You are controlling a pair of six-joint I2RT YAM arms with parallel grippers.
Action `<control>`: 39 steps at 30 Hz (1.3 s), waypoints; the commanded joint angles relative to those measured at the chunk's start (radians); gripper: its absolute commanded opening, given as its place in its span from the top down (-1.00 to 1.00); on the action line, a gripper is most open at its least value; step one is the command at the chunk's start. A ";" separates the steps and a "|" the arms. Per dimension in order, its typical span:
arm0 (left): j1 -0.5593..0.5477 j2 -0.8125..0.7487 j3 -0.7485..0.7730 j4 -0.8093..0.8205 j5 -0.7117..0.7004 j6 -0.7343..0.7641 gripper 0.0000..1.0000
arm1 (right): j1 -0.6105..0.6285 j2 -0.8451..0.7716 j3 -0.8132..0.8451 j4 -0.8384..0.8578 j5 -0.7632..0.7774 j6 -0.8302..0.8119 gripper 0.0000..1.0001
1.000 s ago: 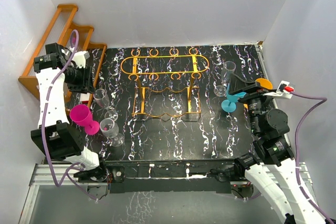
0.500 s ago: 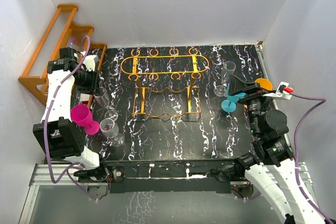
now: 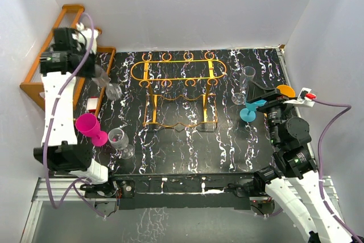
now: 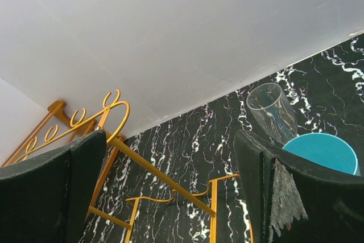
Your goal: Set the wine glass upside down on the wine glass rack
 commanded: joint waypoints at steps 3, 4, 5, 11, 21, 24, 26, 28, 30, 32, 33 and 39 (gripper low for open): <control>-0.004 -0.149 0.247 0.180 -0.111 0.053 1.00 | -0.001 0.039 0.074 0.055 -0.008 -0.023 -0.97; -0.004 -0.217 0.175 0.302 -0.092 0.056 1.00 | -0.001 0.046 0.077 0.070 -0.014 -0.027 -0.97; -0.005 -0.289 0.086 0.426 -0.043 0.052 1.00 | -0.001 0.055 0.082 0.089 -0.024 -0.041 -0.97; -0.004 -0.631 -0.425 1.226 0.266 -0.023 1.00 | -0.002 0.167 0.232 0.106 -0.161 -0.101 -0.97; -0.005 -0.739 -0.826 2.239 0.363 -0.429 1.00 | 0.000 0.379 0.418 0.345 -0.685 0.001 -0.61; -0.006 -0.753 -0.849 2.294 0.361 -0.450 1.00 | 0.000 0.514 0.496 0.459 -0.882 0.106 -0.12; -0.006 -0.767 -0.870 2.340 0.389 -0.468 1.00 | 0.000 0.601 0.505 0.619 -0.928 0.233 0.14; -0.005 -0.788 -0.899 2.362 0.412 -0.479 1.00 | 0.007 0.664 0.483 0.856 -0.918 0.409 0.05; -0.005 -0.805 -0.921 2.375 0.417 -0.478 1.00 | 0.035 0.724 0.492 1.011 -0.884 0.481 -0.14; -0.006 -0.816 -0.938 2.390 0.412 -0.474 1.00 | 0.082 0.781 0.549 1.029 -0.856 0.475 -0.22; -0.007 -0.819 -0.942 2.394 0.404 -0.475 1.00 | 0.116 0.815 0.584 1.015 -0.840 0.462 -0.23; -0.012 -0.822 -0.937 2.387 0.389 -0.485 1.00 | 0.282 0.994 0.712 1.180 -0.731 0.475 -0.24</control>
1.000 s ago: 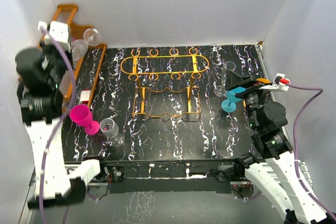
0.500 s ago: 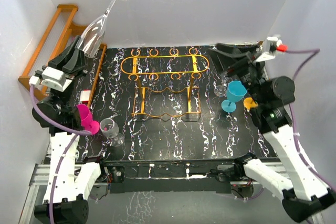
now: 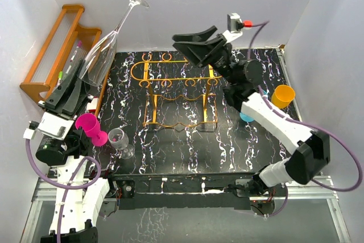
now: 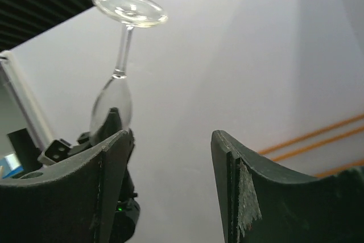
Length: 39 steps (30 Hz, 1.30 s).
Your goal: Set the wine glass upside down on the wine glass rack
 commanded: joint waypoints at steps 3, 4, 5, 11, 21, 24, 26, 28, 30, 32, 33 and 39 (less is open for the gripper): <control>-0.007 0.005 0.005 0.048 -0.007 -0.014 1.00 | 0.123 0.109 0.140 0.345 0.111 0.068 -0.25; -0.009 0.003 0.006 0.044 -0.005 -0.018 1.00 | 0.141 0.125 0.153 0.368 0.125 0.069 -0.25; -0.009 0.002 0.007 0.040 -0.001 -0.019 1.00 | 0.161 0.144 0.168 0.384 0.141 0.069 -0.25; -0.011 0.005 0.021 0.032 0.003 -0.027 1.00 | 0.254 0.282 0.307 0.422 0.193 0.077 -0.25; -0.013 -0.006 0.030 0.011 0.045 -0.048 1.00 | 0.337 0.393 0.432 0.380 0.248 0.052 -0.25; -0.014 -0.010 0.026 0.006 0.046 -0.051 1.00 | 0.343 0.408 0.449 0.400 0.254 0.063 -0.24; -0.013 -0.014 0.022 0.004 0.051 -0.055 1.00 | 0.349 0.415 0.461 0.393 0.259 0.060 -0.23; -0.014 -0.019 0.019 0.000 0.055 -0.060 1.00 | 0.354 0.423 0.476 0.386 0.270 0.054 -0.23; -0.014 -0.020 0.018 -0.002 0.059 -0.064 1.00 | 0.357 0.435 0.493 0.388 0.276 0.061 -0.21; -0.013 -0.023 0.015 -0.005 0.062 -0.066 1.00 | 0.360 0.449 0.517 0.389 0.279 0.066 -0.16; -0.013 -0.023 0.014 -0.005 0.065 -0.066 1.00 | 0.360 0.457 0.525 0.389 0.281 0.069 -0.14; -0.014 -0.029 0.002 -0.009 0.067 -0.074 1.00 | 0.370 0.498 0.568 0.393 0.286 0.089 -0.03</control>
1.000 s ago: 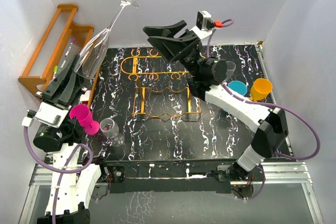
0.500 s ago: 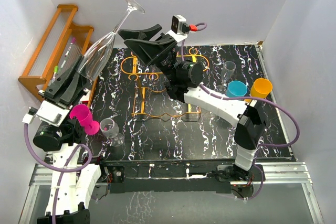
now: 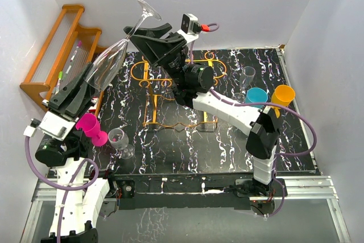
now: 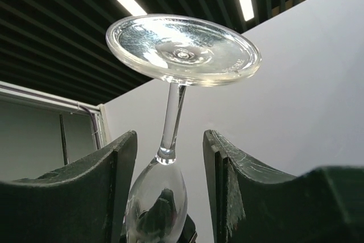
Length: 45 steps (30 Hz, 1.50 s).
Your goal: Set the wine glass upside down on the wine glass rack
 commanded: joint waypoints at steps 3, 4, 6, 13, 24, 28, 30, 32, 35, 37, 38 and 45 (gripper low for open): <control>-0.004 -0.012 -0.002 0.035 -0.003 -0.013 1.00 | 0.013 0.029 0.067 0.043 0.019 0.025 0.06; -0.004 -0.012 -0.005 0.034 -0.001 -0.013 1.00 | 0.013 0.031 0.070 0.043 0.018 0.027 0.09; -0.005 -0.011 -0.009 0.037 0.003 -0.014 1.00 | 0.014 0.034 0.074 0.046 0.016 0.030 0.18; -0.005 -0.010 -0.017 0.039 0.015 -0.020 1.00 | 0.013 0.053 0.071 0.113 0.028 0.068 0.33; -0.005 0.003 -0.010 0.020 0.039 -0.009 1.00 | 0.012 0.047 0.099 0.054 -0.012 0.080 0.84; -0.004 0.019 0.074 -0.162 0.054 0.038 0.61 | 0.012 -0.063 0.109 -0.204 -0.048 -0.085 0.84; -0.005 0.040 0.159 -0.349 0.057 0.067 0.35 | 0.011 -0.139 0.118 -0.357 -0.044 -0.238 0.84; -0.004 0.073 0.249 -0.528 0.086 0.080 0.02 | -0.015 -0.224 0.100 -0.445 -0.032 -0.335 0.84; -0.005 0.091 0.328 -0.729 0.100 0.086 -0.33 | -0.136 -0.332 0.057 -0.558 -0.042 -0.361 0.84; -0.005 0.087 0.352 -0.814 0.108 0.100 -0.55 | -0.255 -0.408 0.010 -0.616 -0.062 -0.360 0.84; -0.005 0.085 0.366 -0.862 0.110 0.121 -0.68 | -0.314 -0.461 -0.018 -0.645 -0.071 -0.368 0.84; -0.004 0.185 0.624 -1.428 -0.027 0.362 -0.94 | -0.694 -0.628 -0.133 -0.907 -0.039 -0.651 0.84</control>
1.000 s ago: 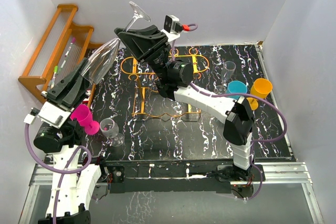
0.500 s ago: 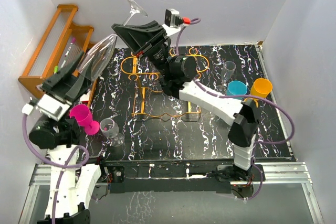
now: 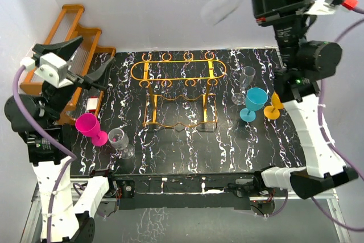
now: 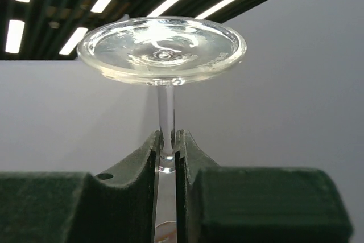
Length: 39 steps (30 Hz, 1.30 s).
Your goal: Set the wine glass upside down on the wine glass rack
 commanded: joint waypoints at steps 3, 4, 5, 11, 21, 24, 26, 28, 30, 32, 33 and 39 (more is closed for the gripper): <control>0.000 0.116 0.236 -0.540 -0.160 0.221 -0.94 | -0.136 -0.112 -0.262 -0.054 0.124 -0.403 0.84; -0.001 0.138 0.263 -0.585 -0.184 0.238 -0.94 | -0.156 -0.114 -0.291 -0.047 0.144 -0.412 0.83; -0.001 0.165 0.300 -0.635 -0.222 0.249 -0.94 | -0.173 -0.111 -0.319 -0.034 0.169 -0.418 0.84; 0.000 0.403 0.524 -1.004 -0.391 0.325 -0.94 | -0.271 -0.065 -0.466 0.130 -0.012 -0.523 0.84; 0.000 0.364 0.384 -1.026 -0.449 0.306 -0.94 | -0.344 0.097 -0.422 0.065 -0.154 -0.502 0.84; 0.001 0.355 0.369 -1.030 -0.453 0.291 -0.94 | -0.400 0.172 -0.443 0.178 -0.359 -0.413 0.84; 0.006 0.347 0.369 -1.038 -0.449 0.286 -0.94 | -0.421 0.217 -0.485 0.340 -0.449 -0.337 0.84; 0.016 0.346 0.374 -1.053 -0.449 0.286 -0.94 | -0.426 0.257 -0.498 0.405 -0.511 -0.319 0.84; 0.024 0.349 0.374 -1.065 -0.462 0.288 -0.94 | -0.425 0.305 -0.502 0.462 -0.572 -0.309 0.84; 0.032 0.353 0.380 -1.081 -0.471 0.286 -0.94 | -0.426 0.346 -0.507 0.530 -0.610 -0.294 0.84; 0.036 0.354 0.384 -1.086 -0.471 0.286 -0.94 | -0.425 0.365 -0.506 0.568 -0.633 -0.285 0.84; 0.061 0.351 0.407 -1.114 -0.435 0.287 -0.94 | -0.380 0.440 -0.456 0.622 -0.763 -0.282 0.84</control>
